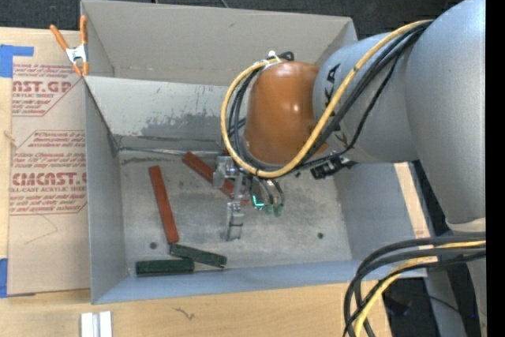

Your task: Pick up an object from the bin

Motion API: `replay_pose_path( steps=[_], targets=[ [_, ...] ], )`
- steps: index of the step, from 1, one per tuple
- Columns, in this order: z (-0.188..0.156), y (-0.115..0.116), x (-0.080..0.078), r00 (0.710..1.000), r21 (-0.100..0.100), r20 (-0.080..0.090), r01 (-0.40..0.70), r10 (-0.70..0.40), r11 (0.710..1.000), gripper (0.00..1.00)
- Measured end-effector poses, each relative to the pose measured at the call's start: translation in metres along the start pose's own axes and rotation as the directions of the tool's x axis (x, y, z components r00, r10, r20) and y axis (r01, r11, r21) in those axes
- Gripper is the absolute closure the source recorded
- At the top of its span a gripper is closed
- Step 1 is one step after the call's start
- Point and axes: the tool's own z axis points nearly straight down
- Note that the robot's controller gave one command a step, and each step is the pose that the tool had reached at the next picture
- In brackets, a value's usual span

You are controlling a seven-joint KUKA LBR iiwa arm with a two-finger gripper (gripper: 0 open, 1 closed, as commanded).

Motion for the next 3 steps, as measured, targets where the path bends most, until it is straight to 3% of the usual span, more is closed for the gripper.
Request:
replay_pose_path(
  steps=[1, 2, 3],
  targets=[
    [0.058, 0.106, 0.031, 0.984, 0.000, 0.009, 0.177, -0.177, 0.984, 0.00],
    [0.025, 0.130, -0.047, 0.873, 0.005, 0.013, 0.487, -0.487, 0.874, 0.00],
    [0.028, 0.124, -0.007, 0.797, 0.004, 0.006, 0.603, -0.603, 0.797, 0.00]
  ],
)
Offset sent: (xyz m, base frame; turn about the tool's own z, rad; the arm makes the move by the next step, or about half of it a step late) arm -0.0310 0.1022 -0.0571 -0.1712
